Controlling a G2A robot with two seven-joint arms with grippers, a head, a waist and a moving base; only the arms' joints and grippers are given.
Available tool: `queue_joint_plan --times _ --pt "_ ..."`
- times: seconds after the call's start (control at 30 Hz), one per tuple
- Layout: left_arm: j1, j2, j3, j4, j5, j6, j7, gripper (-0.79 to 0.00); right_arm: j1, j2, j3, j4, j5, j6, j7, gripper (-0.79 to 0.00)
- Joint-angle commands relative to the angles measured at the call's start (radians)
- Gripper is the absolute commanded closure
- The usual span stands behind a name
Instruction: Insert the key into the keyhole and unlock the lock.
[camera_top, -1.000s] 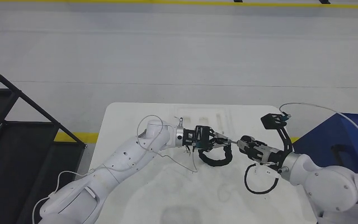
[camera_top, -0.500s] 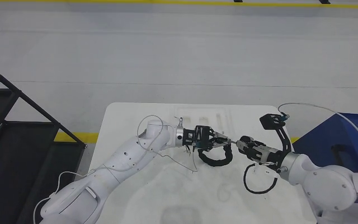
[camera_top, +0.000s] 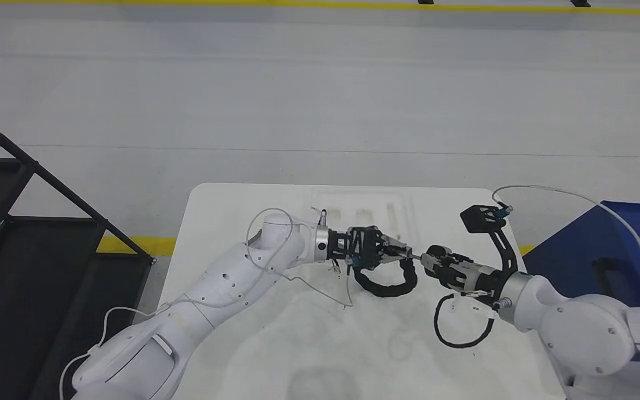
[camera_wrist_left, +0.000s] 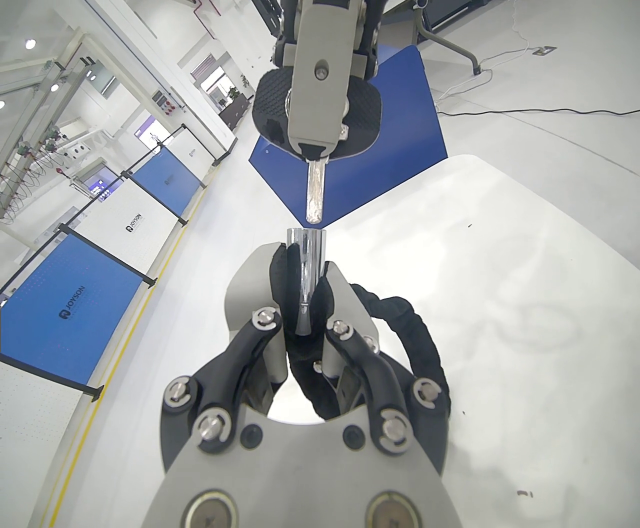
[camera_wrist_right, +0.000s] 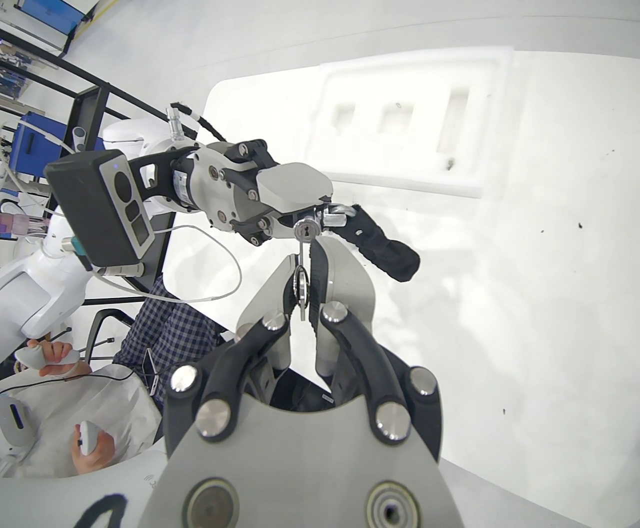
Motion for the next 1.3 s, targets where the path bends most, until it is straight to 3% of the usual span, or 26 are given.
queue_joint_plan --times 0.0,1.27 --pt "0.002 0.001 -0.002 -0.003 0.002 -0.001 -0.002 0.0 0.0 0.0 -0.001 0.001 -0.001 -0.001 0.0 0.0" --pt "0.009 0.0 -0.022 -0.044 0.035 -0.033 -0.015 0.0 0.039 0.005 -0.069 0.025 -0.076 0.022 -0.004 0.0"
